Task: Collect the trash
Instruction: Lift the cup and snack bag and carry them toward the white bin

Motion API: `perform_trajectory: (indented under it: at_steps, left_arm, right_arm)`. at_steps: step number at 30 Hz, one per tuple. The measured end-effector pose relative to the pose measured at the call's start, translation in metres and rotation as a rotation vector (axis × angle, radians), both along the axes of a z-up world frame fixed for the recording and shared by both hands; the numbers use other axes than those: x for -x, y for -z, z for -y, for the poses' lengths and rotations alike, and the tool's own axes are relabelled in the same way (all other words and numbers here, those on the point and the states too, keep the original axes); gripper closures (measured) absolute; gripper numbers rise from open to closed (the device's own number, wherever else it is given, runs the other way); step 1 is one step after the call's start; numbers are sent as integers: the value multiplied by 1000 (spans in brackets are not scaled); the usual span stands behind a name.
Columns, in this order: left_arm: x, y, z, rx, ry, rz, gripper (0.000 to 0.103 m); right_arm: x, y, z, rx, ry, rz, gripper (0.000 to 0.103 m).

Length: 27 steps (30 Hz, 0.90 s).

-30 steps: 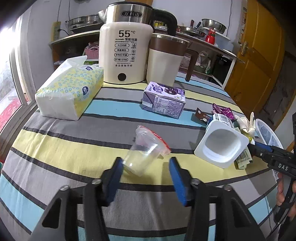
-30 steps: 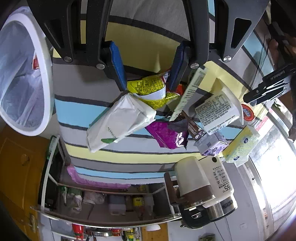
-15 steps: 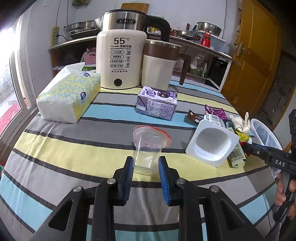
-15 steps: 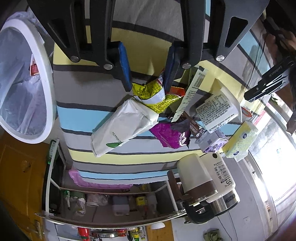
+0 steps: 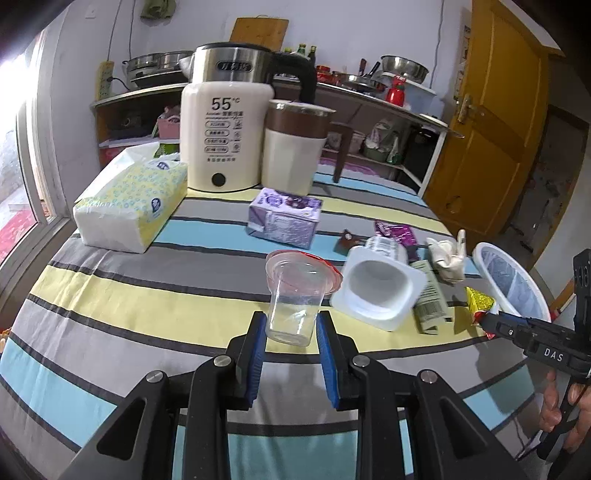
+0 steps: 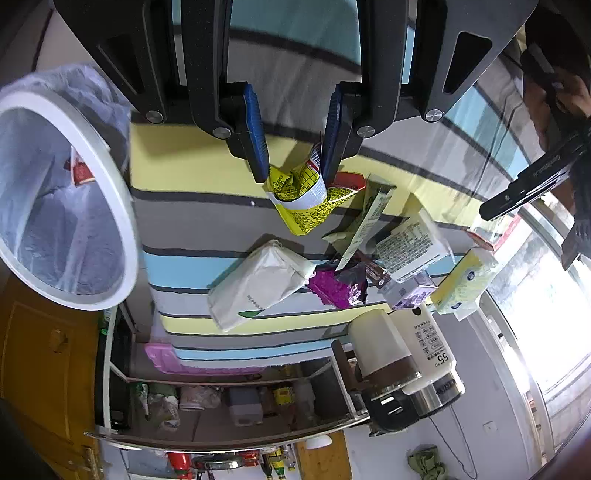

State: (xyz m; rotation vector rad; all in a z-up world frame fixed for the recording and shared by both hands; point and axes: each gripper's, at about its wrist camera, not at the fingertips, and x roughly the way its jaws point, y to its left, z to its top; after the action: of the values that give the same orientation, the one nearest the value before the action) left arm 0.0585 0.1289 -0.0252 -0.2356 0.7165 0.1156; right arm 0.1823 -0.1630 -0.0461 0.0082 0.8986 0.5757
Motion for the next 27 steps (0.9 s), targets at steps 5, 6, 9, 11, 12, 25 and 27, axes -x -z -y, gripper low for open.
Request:
perform_trajectory:
  at_steps: [5,6,9,11,12,25,27]
  left_arm:
    - [6,-8,15,9,31,18,75]
    - [7,-10,19,9,38,22,75]
    - [9,-15,29,13,59,32,75]
    - [9,-19,38,14,79,41,75]
    - [10,-21,42,14,89,44,75]
    - [-9,-31,105,24,246,59,75]
    - [-13,-32,115,24,269,60,75]
  right_arm:
    - [11,-11,10,-13,10,22,73]
    - [14,-14,13,-15,12,30,73]
    - [19,-20,18,-17,19,49,73]
    - [21,-23,22,-22,26,57,73]
    - [22,-24,24,-25,30,60,73]
    - [28,-35,62,-27,109,98,73]
    - [27,-35,70,-24,130,99,73]
